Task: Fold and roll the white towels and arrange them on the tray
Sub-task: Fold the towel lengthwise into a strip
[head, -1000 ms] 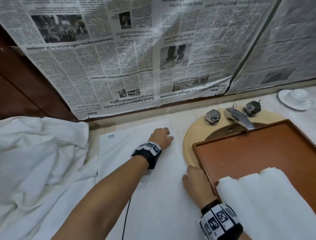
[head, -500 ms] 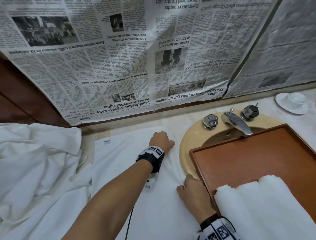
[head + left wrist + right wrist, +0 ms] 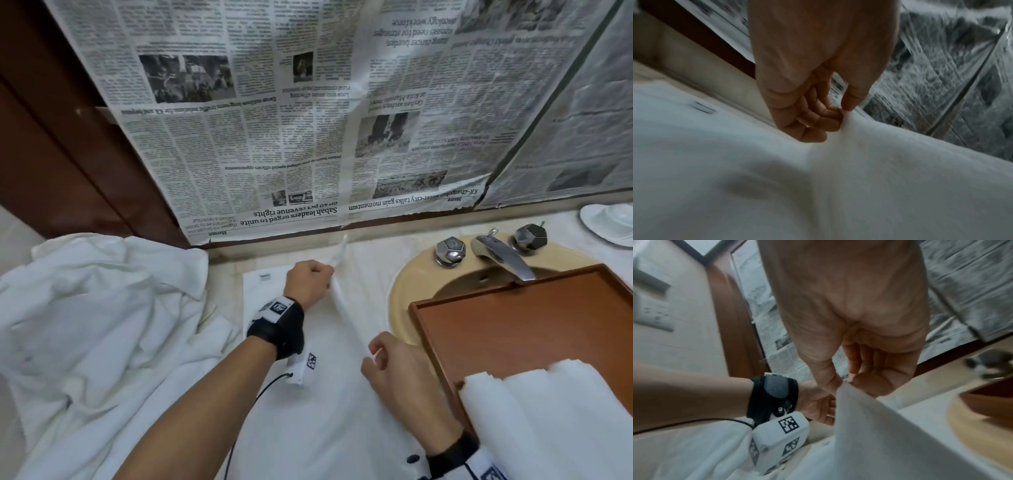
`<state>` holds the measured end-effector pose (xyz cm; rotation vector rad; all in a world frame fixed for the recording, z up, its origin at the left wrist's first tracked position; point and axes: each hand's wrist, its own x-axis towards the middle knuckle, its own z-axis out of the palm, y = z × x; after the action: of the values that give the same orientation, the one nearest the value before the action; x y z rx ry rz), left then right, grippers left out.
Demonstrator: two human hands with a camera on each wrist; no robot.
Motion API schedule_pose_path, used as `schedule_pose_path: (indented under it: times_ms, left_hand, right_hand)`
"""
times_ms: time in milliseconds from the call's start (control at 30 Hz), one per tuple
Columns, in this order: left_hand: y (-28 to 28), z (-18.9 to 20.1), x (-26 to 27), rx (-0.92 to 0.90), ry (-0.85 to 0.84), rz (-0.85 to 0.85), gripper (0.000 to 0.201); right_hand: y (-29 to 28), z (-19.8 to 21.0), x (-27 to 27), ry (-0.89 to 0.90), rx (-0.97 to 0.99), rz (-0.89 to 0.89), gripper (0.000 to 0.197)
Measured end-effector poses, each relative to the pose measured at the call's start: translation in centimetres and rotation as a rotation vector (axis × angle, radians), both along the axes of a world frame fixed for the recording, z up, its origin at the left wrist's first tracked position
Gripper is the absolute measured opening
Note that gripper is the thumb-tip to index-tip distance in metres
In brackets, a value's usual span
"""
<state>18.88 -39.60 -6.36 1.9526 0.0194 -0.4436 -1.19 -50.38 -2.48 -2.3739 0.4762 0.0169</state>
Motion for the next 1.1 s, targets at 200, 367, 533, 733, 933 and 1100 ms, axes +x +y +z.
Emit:
schedule_pose_path:
  times_ms: [200,367,533,733,933,1100]
  left_hand:
    - [9.8,-1.9,0.6,0.109,0.033,0.122,0.021]
    - [13.7,-4.0,-0.1,0.199,0.035,0.192,0.022]
    - [14.1,-4.7,-0.4,0.232,0.037,0.233,0.025]
    - [13.8,-5.0,0.2,0.359,0.045,0.176,0.036]
    - [14.6,-6.2,0.8,0.449,0.016,0.13,0.023]
    - [14.9,-6.3,1.2,0.509,0.018,0.114,0.026]
  right_hand:
    - [7.7,-1.8,3.1,0.067,-0.121,0.256,0.005]
    - [12.0,-4.5,3.8,0.174,-0.123,0.339,0.005]
    - [12.8,-6.9,3.4,0.163,-0.028,0.354,0.01]
    - [12.9,-7.4,3.4,0.087,0.015,0.375,0.008]
    - [13.5,-7.6,3.6,0.029,0.049,0.39,0.009]
    - [14.0,-8.4,3.8,0.08,0.07,0.387,0.009]
